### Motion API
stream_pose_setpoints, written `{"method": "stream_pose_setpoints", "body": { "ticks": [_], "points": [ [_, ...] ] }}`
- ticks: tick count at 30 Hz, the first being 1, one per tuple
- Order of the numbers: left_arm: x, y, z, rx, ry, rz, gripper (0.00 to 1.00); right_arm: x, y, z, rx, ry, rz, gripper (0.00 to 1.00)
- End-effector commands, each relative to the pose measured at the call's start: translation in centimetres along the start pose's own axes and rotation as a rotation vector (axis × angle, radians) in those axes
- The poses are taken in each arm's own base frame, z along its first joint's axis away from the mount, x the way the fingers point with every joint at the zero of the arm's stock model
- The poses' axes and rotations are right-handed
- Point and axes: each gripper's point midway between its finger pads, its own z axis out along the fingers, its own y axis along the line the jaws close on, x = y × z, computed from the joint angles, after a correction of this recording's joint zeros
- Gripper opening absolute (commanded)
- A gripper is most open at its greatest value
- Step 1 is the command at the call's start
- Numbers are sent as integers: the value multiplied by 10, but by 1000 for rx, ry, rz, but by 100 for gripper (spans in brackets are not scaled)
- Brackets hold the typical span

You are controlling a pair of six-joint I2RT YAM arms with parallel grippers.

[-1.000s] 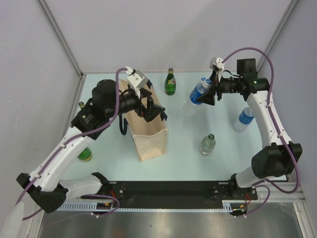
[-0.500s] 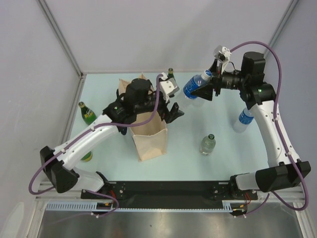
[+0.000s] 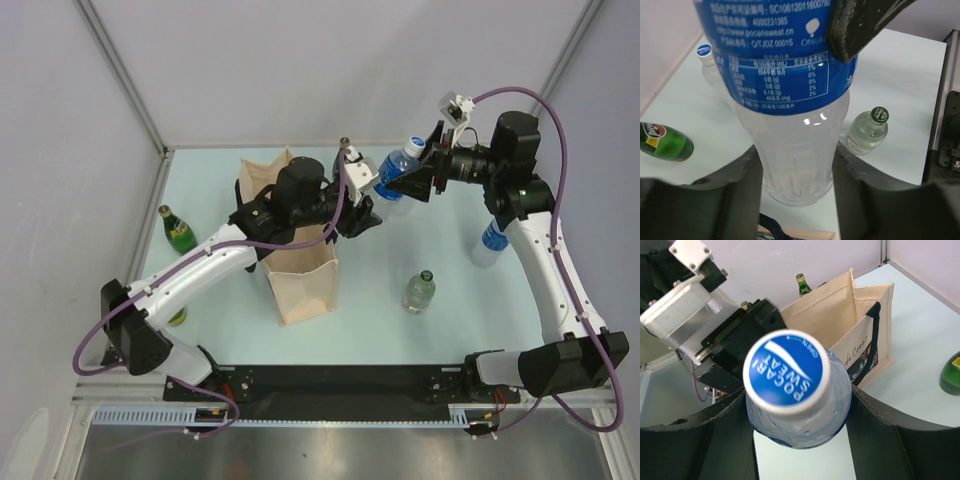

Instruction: Place the beverage into the canvas bag

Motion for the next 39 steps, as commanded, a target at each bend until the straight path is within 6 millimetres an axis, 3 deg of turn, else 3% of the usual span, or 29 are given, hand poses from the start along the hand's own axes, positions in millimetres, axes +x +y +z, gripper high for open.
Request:
{"method": "stream_pose_setpoints", "body": {
  "ticks": [1, 3, 9, 25, 26, 29, 30, 31, 32, 39],
  "points": [
    [-32, -31, 13, 112, -86, 3, 41, -34, 30, -2, -70, -98, -73, 0],
    [-34, -36, 17, 128, -91, -4, 35, -35, 30, -1, -73, -106, -73, 0],
    [-42, -43, 21, 152, -131, -42, 32, -30, 29, -1, -80, -113, -61, 0],
    [-58, -69, 41, 249, -221, -143, 34, -27, 30, 2, -107, -144, -29, 0],
    [-59, -67, 40, 234, -229, -148, 38, -27, 29, 2, -106, -144, -35, 0],
    [-71, -52, 26, 136, -280, -159, 59, -27, 29, -1, -98, -140, -78, 0],
    [-70, -48, 22, 110, -288, -162, 72, -25, 28, -2, -90, -133, -74, 0],
    [-72, -41, 17, 65, -303, -168, 77, -26, 26, -3, -84, -132, -105, 0],
    [-86, -38, 2, 45, -346, -160, 85, -24, 24, -4, -74, -127, -99, 0],
    [-102, -25, -43, -32, -411, -195, 98, -21, 14, -13, -33, -123, -124, 0]
  ]
}}
